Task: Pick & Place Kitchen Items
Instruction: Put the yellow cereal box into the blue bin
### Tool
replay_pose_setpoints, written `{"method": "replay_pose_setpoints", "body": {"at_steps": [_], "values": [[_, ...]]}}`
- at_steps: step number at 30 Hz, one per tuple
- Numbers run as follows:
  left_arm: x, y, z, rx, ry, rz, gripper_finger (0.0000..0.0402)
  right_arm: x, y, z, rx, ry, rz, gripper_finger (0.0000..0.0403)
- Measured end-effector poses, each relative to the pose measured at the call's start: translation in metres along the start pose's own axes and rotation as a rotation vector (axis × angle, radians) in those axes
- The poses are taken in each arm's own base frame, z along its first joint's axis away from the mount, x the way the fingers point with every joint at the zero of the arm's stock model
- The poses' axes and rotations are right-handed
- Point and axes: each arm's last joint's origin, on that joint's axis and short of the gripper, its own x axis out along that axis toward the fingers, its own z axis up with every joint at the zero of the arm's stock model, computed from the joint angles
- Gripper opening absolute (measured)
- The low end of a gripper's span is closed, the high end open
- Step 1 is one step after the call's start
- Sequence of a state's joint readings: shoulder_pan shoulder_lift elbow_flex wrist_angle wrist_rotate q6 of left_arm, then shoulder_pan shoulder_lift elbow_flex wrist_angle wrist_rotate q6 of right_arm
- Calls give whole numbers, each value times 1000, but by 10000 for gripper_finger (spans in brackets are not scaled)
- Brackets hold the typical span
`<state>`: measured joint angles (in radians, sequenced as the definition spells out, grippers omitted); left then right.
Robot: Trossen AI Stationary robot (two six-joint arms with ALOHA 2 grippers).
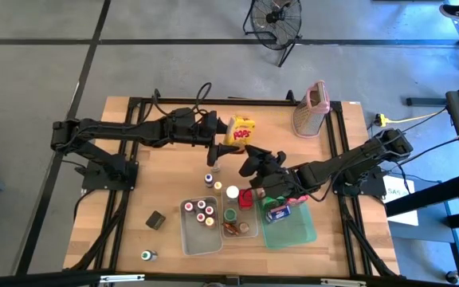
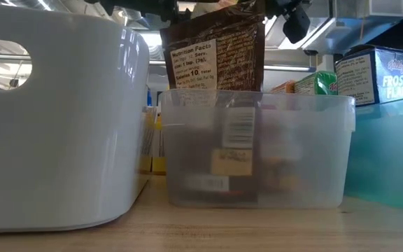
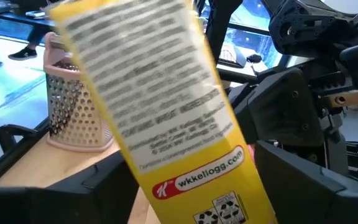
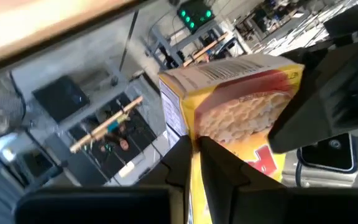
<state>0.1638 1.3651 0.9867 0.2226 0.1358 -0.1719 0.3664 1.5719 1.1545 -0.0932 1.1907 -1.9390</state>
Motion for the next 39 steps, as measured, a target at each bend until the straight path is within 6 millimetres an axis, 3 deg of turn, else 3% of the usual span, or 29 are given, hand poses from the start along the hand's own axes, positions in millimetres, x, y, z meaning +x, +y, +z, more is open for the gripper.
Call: {"method": "replay_pose_setpoints", "body": {"at_steps": [14,20,32,39], "values": [[0,0,0,0,-2,3,178,0,0,1,177,-32,-10,35],[0,0,0,1,0,5,126,0,-1,1,259,-31,-9,54],[0,0,0,10,5,13,127,-2,2,-5,589,173,11,110],[0,-2,-1,30,5,2,120,-7,7,-17,814,277,-6,119]]}}
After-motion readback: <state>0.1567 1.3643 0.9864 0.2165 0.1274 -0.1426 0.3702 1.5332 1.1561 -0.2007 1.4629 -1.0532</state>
